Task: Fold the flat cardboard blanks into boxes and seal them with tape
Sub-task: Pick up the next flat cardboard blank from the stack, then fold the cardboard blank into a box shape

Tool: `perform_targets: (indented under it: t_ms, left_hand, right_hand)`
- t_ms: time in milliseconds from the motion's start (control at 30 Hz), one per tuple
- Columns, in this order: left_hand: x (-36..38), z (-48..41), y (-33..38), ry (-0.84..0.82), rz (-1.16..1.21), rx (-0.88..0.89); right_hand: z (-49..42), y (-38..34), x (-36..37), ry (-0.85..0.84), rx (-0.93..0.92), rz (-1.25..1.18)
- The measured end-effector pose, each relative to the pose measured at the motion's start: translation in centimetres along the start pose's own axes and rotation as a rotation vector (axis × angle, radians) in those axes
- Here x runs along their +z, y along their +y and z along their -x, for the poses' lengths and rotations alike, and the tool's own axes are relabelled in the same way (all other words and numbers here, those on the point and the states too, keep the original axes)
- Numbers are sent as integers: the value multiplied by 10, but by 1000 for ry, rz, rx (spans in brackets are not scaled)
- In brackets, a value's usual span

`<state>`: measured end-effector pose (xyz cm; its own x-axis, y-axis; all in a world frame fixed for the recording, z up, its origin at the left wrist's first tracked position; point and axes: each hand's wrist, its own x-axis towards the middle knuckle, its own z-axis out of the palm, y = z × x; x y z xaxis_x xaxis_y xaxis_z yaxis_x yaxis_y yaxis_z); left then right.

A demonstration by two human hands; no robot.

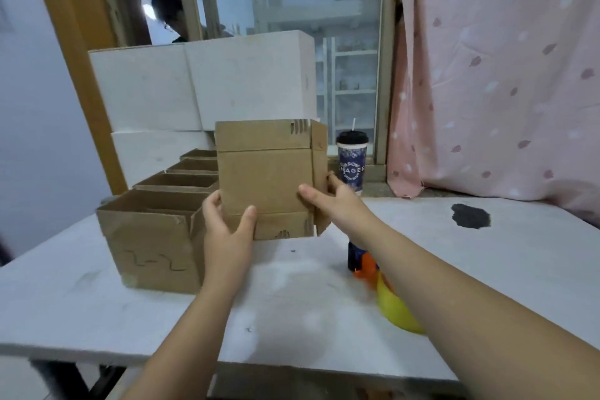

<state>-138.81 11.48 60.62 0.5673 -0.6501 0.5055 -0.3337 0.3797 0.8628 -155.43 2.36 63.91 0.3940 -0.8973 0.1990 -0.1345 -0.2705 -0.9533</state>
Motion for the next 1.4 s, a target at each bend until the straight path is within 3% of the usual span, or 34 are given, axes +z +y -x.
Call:
perform_targets:
  t_ms: [133,433,600,833,1000,1167,1400]
  left_hand:
    - [-7,25,3,12,31,-18]
    - [-28,30,9,33,110,-84]
    - [-33,32,10,32,33,-51]
    - [-31,37,4,13,40,-80]
    - [-31,38,1,-26,51,-98]
    - [-31,38,4,-45,76,-129]
    - [-35,25,6,-197,94,-183]
  right_hand:
    - [12,7,21,-155,-74,-61]
    - [63,20,29,-365,-171,174]
    - [76,23,34,-302,-156,114]
    - [81,27,42,50,-274,64]
    - [76,27,47,91,-239,53]
    - [81,23,57,113,-191,-156]
    - [83,24,62,167,-144,-359]
